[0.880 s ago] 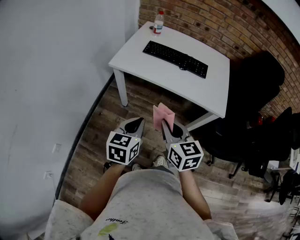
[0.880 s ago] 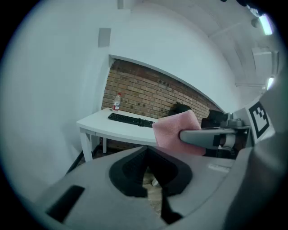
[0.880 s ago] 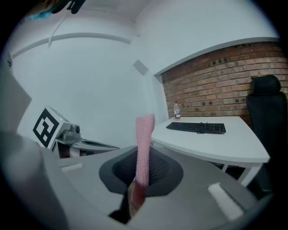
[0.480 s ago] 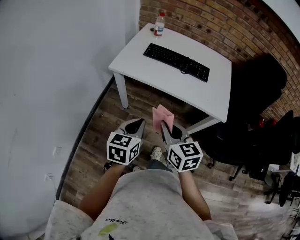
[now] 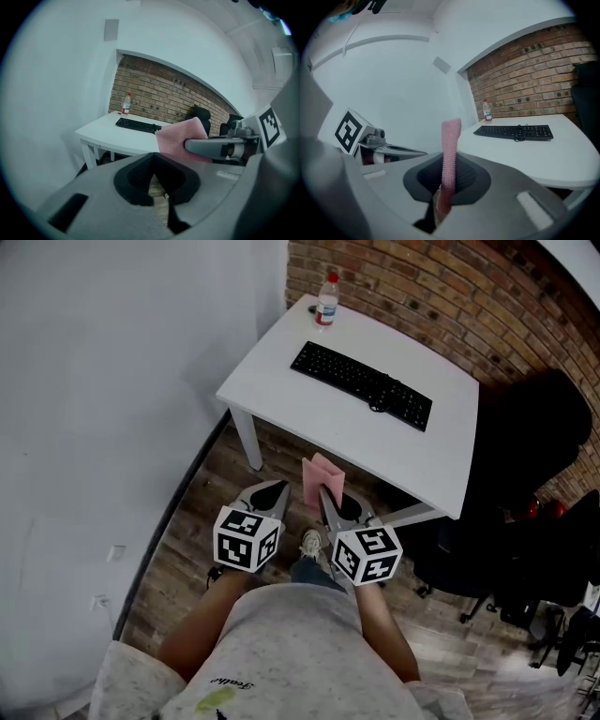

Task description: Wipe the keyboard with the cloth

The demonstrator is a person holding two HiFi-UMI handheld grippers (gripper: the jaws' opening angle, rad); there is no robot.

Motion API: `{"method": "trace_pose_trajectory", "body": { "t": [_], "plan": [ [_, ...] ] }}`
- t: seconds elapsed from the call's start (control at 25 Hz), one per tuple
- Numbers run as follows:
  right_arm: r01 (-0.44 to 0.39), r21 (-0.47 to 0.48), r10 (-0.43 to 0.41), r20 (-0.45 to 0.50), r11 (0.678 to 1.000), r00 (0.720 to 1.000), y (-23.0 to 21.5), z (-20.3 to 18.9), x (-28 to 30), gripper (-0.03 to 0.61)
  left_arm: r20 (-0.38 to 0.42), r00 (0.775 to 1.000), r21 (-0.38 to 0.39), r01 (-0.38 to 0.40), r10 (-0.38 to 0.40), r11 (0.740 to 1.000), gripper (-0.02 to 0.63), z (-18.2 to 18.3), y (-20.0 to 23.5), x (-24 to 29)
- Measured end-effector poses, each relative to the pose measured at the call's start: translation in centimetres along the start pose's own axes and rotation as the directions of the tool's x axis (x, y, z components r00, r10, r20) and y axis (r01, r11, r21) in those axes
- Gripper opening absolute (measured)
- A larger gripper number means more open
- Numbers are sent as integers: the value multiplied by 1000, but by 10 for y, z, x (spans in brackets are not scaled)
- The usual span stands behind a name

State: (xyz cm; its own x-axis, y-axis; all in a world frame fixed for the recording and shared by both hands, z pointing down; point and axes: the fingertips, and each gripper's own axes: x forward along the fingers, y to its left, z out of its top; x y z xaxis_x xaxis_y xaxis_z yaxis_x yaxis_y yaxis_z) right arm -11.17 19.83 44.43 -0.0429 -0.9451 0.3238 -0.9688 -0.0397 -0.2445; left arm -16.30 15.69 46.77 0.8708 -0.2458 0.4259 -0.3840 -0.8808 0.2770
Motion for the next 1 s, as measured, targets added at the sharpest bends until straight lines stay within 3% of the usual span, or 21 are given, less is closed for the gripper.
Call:
{"method": "trace_pose_trajectory", "body": {
  "t": [0.64,1.0],
  "plan": [
    [-111,11,111,-37,994,993,-106,61,91,23,-17,997,-37,-81,80,996,-8,77,32,120],
    [-189,-16,188,-77,982,979,-129,74,144,23,-28,986,-69,-164,163,984,-8,93,66,151]
  ]
}}
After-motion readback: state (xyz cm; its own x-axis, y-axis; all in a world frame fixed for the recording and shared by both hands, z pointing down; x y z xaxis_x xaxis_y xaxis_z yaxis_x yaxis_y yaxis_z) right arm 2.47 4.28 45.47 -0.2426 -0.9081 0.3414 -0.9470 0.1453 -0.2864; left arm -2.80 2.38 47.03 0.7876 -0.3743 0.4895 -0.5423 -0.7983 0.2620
